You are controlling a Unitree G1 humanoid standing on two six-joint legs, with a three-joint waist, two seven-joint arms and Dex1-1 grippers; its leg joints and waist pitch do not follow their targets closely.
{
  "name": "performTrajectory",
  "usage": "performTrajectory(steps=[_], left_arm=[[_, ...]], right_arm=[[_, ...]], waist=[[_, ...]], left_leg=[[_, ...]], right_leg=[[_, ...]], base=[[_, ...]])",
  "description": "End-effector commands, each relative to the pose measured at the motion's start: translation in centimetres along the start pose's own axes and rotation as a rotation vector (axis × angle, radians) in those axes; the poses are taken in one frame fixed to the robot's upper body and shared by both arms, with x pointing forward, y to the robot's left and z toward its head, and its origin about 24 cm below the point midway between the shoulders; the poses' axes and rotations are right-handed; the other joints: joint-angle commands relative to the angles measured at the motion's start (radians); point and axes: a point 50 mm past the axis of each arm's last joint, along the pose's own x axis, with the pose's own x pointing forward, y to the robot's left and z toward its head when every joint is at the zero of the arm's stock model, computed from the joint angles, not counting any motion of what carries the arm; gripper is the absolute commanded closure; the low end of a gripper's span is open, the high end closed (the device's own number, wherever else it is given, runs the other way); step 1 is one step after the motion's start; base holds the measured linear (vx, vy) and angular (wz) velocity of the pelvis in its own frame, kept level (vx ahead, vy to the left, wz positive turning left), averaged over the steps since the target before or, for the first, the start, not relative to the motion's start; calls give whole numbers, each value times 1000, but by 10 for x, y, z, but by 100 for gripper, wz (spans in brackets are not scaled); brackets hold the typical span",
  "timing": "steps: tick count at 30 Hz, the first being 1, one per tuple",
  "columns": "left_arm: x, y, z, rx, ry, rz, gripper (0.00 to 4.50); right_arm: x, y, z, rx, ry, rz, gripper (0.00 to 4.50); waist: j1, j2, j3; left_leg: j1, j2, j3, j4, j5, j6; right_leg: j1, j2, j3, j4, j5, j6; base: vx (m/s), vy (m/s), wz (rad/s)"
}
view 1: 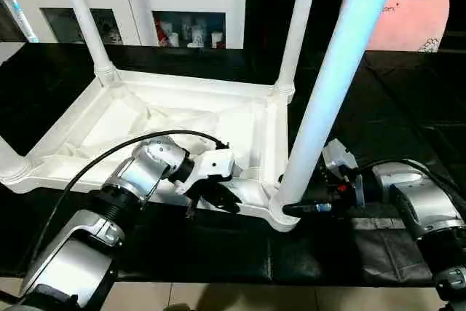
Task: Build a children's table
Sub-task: Rotate leg to tighten
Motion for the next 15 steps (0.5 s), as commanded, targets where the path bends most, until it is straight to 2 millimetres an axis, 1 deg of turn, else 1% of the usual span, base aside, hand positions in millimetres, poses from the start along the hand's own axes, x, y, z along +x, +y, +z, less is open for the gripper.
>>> performTrajectory(steps=[1, 3, 9, 11, 12, 15], left_arm=[[5, -3, 9, 63, 7, -89, 450], [5, -4, 9, 63, 7, -91, 450], [6, -4, 7, 58, 5, -89, 450], [6, -4, 6, 45, 2, -79, 450], [6, -3, 5, 18, -4, -61, 450], [5, 0, 5, -12, -20, -29, 450]], right_arm=[[1, -2, 5, -10, -4, 20, 142], [1, -2, 5, -3, -9, 29, 162], [2, 1, 3, 14, -14, 52, 209], [2, 2, 2, 25, -25, 57, 209], [3, 4, 1, 38, -45, 54, 227], [5, 5, 2, 55, -77, 35, 232]], waist=[[-4, -18, -69], [-3, -19, -68], [-2, -18, -70], [-2, -17, -69], [-1, -16, -69], [-2, -17, -67]], left_leg=[[0, 29, 1, -58, -119, 106], [0, 29, 1, -58, -118, 106], [0, 29, 1, -57, -108, 108], [1, 29, 1, -58, -116, 106], [1, 29, 1, -58, -115, 104], [2, 29, 2, -59, -119, 101]], right_leg=[[62, -72, 55, -65, -269, -171], [62, -71, 55, -66, -274, -167], [62, -71, 55, -63, -256, -169], [61, -71, 55, -65, -269, -168], [62, -71, 55, -65, -271, -167], [62, -69, 55, -68, -283, -161]], base=[[0, 0, 0], [0, 0, 0], [0, 0, 0], [0, 0, 0], [0, 0, 0], [0, 0, 0]])
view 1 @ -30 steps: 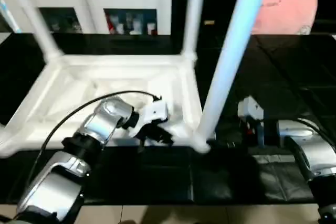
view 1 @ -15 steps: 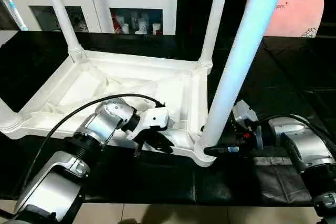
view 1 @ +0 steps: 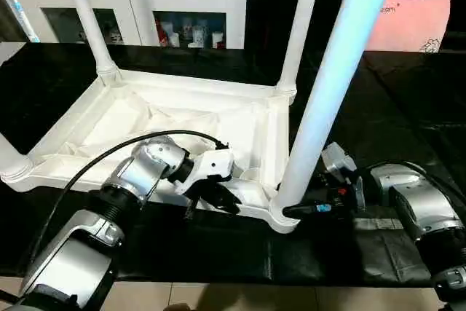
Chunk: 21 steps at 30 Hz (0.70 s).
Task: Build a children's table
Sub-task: Rotate leg to tighten
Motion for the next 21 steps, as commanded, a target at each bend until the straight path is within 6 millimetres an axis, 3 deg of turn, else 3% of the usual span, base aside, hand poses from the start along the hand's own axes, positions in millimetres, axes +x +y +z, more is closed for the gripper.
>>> performTrajectory(steps=[1, 7, 8, 10, 14, 17, 18, 21], left_arm=[[6, 2, 6, -14, -20, 9, 450], [4, 17, 10, -125, -55, 233, 450], [5, 22, 13, -183, -74, 329, 450], [9, 27, 17, -236, -96, 408, 450], [18, 33, 28, -301, -141, 497, 450], [25, 39, 35, -347, -166, 573, 450], [30, 45, 43, -376, -189, 643, 450], [34, 49, 48, -383, -192, 676, 450]], right_arm=[[7, 2, 4, 35, -73, -24, 238], [23, 0, 0, 77, -104, -221, 243], [34, -5, -5, 114, -94, -359, 244], [44, -12, -10, 155, -79, -497, 245], [63, -25, -10, 244, -65, -707, 251], [77, -31, -2, 267, -93, -786, 252], [87, -37, 1, 281, -76, -856, 252], [91, -42, 1, 290, -38, -927, 252]], waist=[[-2, -16, -66], [-14, -15, -61], [-21, -20, -61], [-31, -15, -60], [-67, -14, -60], [-74, -12, -61], [-75, -13, -62], [-75, -10, -63]], left_leg=[[2, 29, 1, -59, -124, 101], [6, 23, -2, -64, -157, 61], [1, 21, -2, -65, -153, 52], [2, 15, -4, -65, -164, 38], [-3, 12, -3, -61, -162, 45], [0, 9, -4, -60, -172, 50], [0, 11, -3, -60, -163, 55], [2, 12, -5, -62, -161, 57]], right_leg=[[60, -71, 54, -70, -294, -158], [56, -70, 52, -84, -398, -118], [60, -70, 52, -82, -404, -111], [58, -71, 46, -90, -447, -91], [56, -66, 48, -91, -426, -102], [54, -66, 45, -97, -441, -105], [54, -66, 48, -94, -418, -108], [54, -66, 50, -90, -375, -125]], base=[[0, 0, 0], [0, 0, 0], [0, 0, 0], [0, 0, 0], [0, 0, 0], [0, 0, 0], [0, 0, 0], [0, 0, 0]])
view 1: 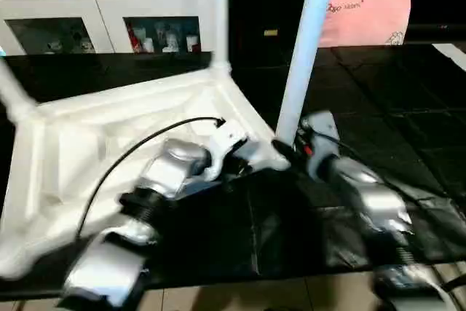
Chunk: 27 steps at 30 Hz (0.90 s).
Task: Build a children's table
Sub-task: Rotate leg to tighten
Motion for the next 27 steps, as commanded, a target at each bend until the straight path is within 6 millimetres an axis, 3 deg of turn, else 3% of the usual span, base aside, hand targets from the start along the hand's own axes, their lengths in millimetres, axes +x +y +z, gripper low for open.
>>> performTrajectory(steps=[1, 2, 3, 4, 7, 8, 10, 15, 18, 20, 23, 25, 27], left_arm=[[7, -8, 32, 17, -108, 12, 450], [7, -8, 32, 17, -108, 22, 450], [8, -9, 34, 13, -108, 32, 450], [8, -9, 34, 11, -109, 37, 450], [6, -8, 29, 57, -81, 25, 450], [5, -7, 25, 80, -67, 19, 450], [4, -6, 23, 93, -54, 17, 450], [-2, 2, 12, 117, -20, 12, 450], [-10, 6, 6, 172, -11, -54, 450], [-15, 8, 1, 212, -12, -107, 450], [-18, 9, -1, 242, -10, -148, 450], [-23, 8, -5, 280, -2, -221, 450], [-27, 7, -6, 302, 4, -303, 450]], right_arm=[[10, 31, -30, 31, 141, 81, 252], [11, 31, -30, 44, 140, 70, 252], [13, 31, -29, 74, 133, 42, 199], [13, 31, -29, 90, 129, 29, 185], [12, 28, -25, 115, 93, 9, 179], [11, 25, -24, 118, 82, -2, 143], [10, 22, -24, 123, 77, -11, 142], [-1, 12, -21, 103, 46, 46, 95], [-20, 5, -18, 1, 30, 180, 87], [-35, -5, -11, -45, -5, 261, 58], [-46, -12, -7, -80, -25, 326, 39], [-62, -19, 0, -132, -38, 435, 25], [-73, -25, 6, -166, -43, 520, 12]], waist=[[3, -8, -62], [4, -7, -63], [5, -8, -64], [5, -8, -64], [7, -5, -63], [6, -3, -63], [5, -1, -62], [8, -3, -65], [11, -7, -65], [16, -7, -64], [22, -5, -64], [24, -2, -63], [36, -6, -64]], left_leg=[[-4, 14, -7, -63, -159, 62], [-1, 15, -5, -62, -159, 64], [-4, 16, -6, -63, -149, 70], [-5, 16, -5, -62, -145, 71], [-3, 16, -5, -64, -149, 73], [-3, 17, -6, -65, -157, 71], [-2, 17, -6, -66, -164, 69], [-6, 18, -5, -64, -147, 77], [-10, 15, -4, -62, -131, 93], [-10, 16, -4, -61, -143, 107], [-6, 22, -3, -61, -135, 107], [-6, 22, -4, -62, -144, 106], [-6, 25, -4, -62, -134, 117]], right_leg=[[54, -66, 50, -88, -357, -133], [54, -66, 51, -87, -335, -139], [57, -67, 53, -82, -305, -148], [57, -67, 54, -80, -293, -153], [59, -68, 53, -81, -287, -159], [59, -67, 54, -81, -282, -160], [59, -68, 55, -81, -281, -160], [65, -68, 57, -75, -233, -170], [70, -66, 56, -74, -216, -164], [69, -68, 55, -81, -254, -144], [61, -68, 56, -78, -256, -155], [62, -66, 54, -79, -257, -161], [63, -69, 59, -72, -223, -171]], base=[[0, 0, 0], [0, 0, 0], [0, 0, 0], [0, 0, 0], [0, 0, 0], [0, 0, 0], [0, 0, 0], [0, 0, 0], [0, 0, 0], [0, 0, 0], [0, 0, 0], [0, 0, 0], [0, 0, 0]])
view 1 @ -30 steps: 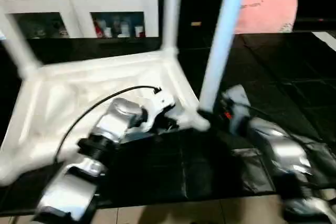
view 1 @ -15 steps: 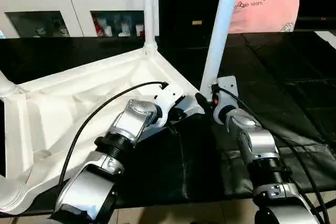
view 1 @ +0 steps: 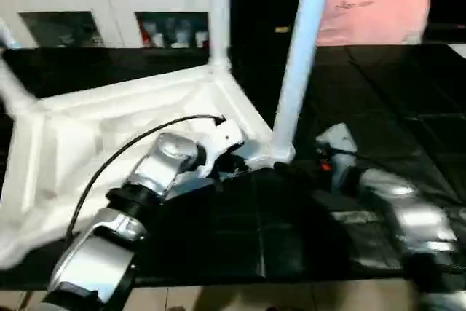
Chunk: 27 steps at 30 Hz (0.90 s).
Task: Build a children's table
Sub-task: Rotate leg to tighten
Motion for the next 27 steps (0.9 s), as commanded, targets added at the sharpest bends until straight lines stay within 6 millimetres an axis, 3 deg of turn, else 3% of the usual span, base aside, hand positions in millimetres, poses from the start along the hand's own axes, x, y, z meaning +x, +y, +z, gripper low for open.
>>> performTrajectory(steps=[1, 4, 10, 17, 27], left_arm=[[-1, -5, 7, 69, -11, -106, 450], [-8, -9, 5, 176, 15, -245, 450], [-11, -12, 4, 236, 38, -344, 450], [-11, -19, 3, 297, 63, -452, 450], [-11, -21, 2, 314, 64, -488, 450]], right_arm=[[-8, 2, 10, -42, -36, 93, 12], [-18, -2, 10, -76, 12, 194, 6], [-17, -1, 7, -117, 56, 293, 6], [-10, 1, 5, -113, 72, 417, 85], [-6, 4, 2, -102, 87, 519, 172]], waist=[[1, -8, -67], [14, -6, -66], [35, -4, -68], [41, -10, -70], [50, -16, -72]], left_leg=[[2, 25, -2, -59, -137, 116], [2, 24, -2, -58, -146, 109], [7, 30, -1, -59, -138, 92], [4, 30, 0, -57, -128, 95], [3, 31, 0, -55, -111, 100]], right_leg=[[66, -70, 58, -71, -230, -169], [65, -71, 56, -74, -266, -163], [61, -73, 57, -71, -262, -163], [65, -72, 56, -63, -221, -184], [65, -73, 56, -60, -231, -174]], base=[[0, 0, 0], [0, 0, 0], [0, 0, 0], [0, 0, 0], [0, 0, 0]])
